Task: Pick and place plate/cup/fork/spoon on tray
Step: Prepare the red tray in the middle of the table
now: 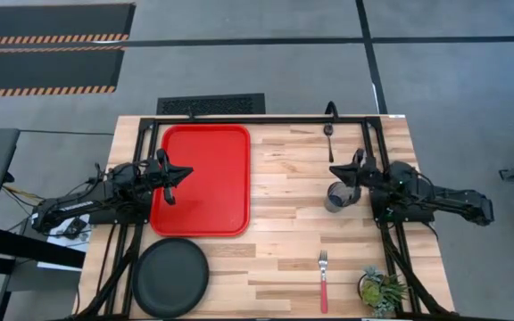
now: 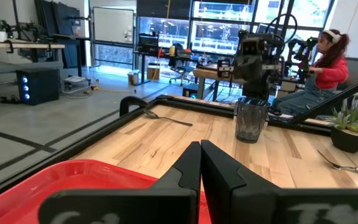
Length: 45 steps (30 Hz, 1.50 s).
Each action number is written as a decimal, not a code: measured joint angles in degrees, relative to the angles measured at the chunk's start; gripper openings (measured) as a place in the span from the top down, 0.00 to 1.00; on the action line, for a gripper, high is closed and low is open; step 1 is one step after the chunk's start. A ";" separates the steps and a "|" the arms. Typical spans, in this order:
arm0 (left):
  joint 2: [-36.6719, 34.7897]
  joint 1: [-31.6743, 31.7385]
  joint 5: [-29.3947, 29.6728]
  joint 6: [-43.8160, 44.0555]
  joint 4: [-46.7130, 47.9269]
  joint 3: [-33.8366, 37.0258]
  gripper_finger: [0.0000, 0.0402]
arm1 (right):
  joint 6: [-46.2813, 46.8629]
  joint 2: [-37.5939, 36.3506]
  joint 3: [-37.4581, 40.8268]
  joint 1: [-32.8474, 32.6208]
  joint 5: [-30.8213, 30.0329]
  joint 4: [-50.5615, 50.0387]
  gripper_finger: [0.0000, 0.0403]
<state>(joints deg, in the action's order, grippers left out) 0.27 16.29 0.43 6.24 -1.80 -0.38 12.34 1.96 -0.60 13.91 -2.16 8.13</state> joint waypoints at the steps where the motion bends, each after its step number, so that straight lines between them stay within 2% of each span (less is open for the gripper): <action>1: 0.02 0.00 0.00 0.00 -0.02 0.00 1.00 | 2.09 0.02 -0.08 0.00 -0.56 2.27 0.90; 4: 0.02 0.02 0.00 0.00 0.00 0.00 1.00 | 7.44 -0.04 -0.28 0.00 -1.12 9.40 0.90; 7: 0.00 0.00 0.00 0.00 -0.01 0.00 1.00 | 7.56 0.15 -0.73 0.14 -1.50 15.41 0.90; 13: 0.01 0.00 0.00 0.00 0.00 0.01 1.00 | 6.88 5.50 -7.27 0.11 -6.37 7.81 0.98; 15: 0.02 0.00 0.00 0.01 -0.01 0.00 1.00 | 7.12 9.47 -10.18 0.11 -8.40 6.74 0.98; 20: 0.02 0.01 0.00 0.00 0.00 0.01 1.00 | 8.26 21.52 -17.72 0.11 -8.59 5.79 0.99; 25: 0.01 0.02 -0.02 0.00 0.00 0.01 1.00 | 13.23 33.08 -24.09 0.13 -5.09 5.36 0.99; 30: 0.01 0.01 0.00 0.00 -0.01 0.00 1.00 | 18.13 43.63 -28.47 0.81 -4.11 4.43 0.97; 35: 0.01 0.00 0.00 0.00 -0.02 0.01 1.00 | 23.97 52.92 -32.14 3.18 5.57 4.20 0.98; 40: 0.02 0.00 0.00 0.00 0.00 0.01 1.00 | 26.78 62.04 -35.82 3.50 9.43 4.15 0.99; 45: 0.01 0.01 0.00 0.00 0.00 0.01 1.00 | 26.41 71.69 -41.02 3.48 9.79 4.36 0.98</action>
<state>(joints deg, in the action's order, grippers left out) 0.28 16.31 0.43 6.24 -1.80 -0.36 38.75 73.65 -41.62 17.39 7.63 12.49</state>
